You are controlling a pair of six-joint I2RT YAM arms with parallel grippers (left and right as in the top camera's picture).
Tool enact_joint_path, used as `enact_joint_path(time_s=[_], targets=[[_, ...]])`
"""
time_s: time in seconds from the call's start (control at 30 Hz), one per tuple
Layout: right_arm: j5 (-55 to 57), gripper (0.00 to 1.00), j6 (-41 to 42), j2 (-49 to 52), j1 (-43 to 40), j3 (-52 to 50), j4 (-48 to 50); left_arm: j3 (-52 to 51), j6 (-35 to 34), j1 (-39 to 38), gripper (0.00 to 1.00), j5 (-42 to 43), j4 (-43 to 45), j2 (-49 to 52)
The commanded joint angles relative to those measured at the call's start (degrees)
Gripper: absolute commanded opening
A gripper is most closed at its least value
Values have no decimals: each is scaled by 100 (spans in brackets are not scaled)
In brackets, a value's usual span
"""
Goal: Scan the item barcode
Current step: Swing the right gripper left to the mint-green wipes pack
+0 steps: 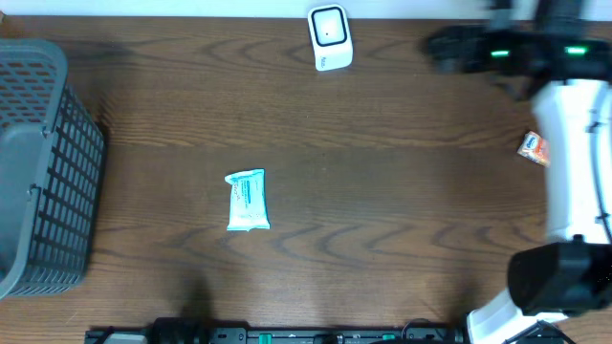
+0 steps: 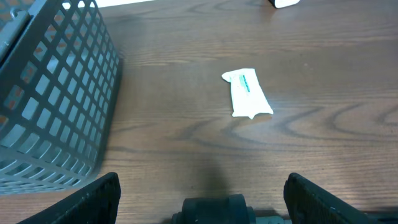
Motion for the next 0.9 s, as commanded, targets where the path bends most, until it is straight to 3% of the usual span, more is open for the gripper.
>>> enact_joint_path(time_s=[0.0,0.2,0.53,0.87], targets=[[-55,99,-133,621,1156,-249,-363,13,55,-22,84,-52,-7,-11],[3432,99,236,1368,3475,-262,-155,13,55,-22,84,-52,-7,-11],[4898,99,420,1773,5438,-275,-83,13,55,-22,84,-52,-9,-11],[5418,99,527,1858,6258,-1296,522,13,55,-22,84,-52,-7,-11]])
